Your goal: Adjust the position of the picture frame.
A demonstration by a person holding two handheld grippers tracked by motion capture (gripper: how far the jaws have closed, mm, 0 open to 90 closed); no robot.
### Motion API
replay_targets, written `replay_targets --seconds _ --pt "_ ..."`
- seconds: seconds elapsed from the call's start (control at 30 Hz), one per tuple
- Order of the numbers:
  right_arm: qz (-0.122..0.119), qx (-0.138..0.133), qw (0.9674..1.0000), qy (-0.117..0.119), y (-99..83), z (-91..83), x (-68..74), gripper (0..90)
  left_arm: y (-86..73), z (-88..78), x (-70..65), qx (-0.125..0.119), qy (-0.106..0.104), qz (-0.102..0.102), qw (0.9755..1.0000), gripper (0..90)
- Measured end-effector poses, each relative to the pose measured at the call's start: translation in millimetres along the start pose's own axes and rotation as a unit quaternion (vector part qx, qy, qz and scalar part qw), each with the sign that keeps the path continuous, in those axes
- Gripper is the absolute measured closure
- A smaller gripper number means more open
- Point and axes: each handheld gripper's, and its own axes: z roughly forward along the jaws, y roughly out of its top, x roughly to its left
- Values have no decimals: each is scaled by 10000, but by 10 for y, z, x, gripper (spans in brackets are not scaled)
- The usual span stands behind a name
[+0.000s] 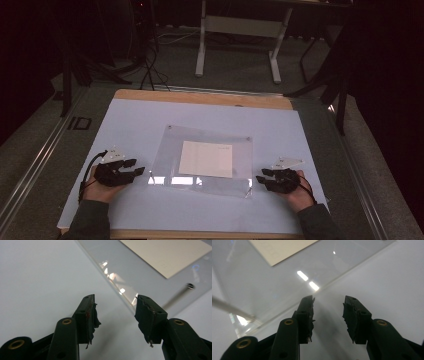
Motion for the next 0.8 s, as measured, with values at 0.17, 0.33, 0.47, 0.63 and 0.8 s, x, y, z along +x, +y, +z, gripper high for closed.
replay_targets --seconds 0.17,0.33,0.47,0.63,0.8 --pt "-169 -47 9997 193 -17 -29 107 607 -68 -4 -89 23 -232 118 9997 503" --pt "-406 -44 9985 363 -48 -40 205 609 -100 40 -156 207 -385 308 9986 514" --pt "-572 -41 9973 457 -71 -62 272 624 -99 68 -229 265 -539 452 9972 554" --pt "-780 -34 9946 686 -102 -83 370 630 -70 131 -294 311 -535 622 9961 601" --pt "-865 -36 9930 802 -113 -95 375 631 -19 170 -308 236 -549 663 9960 651"
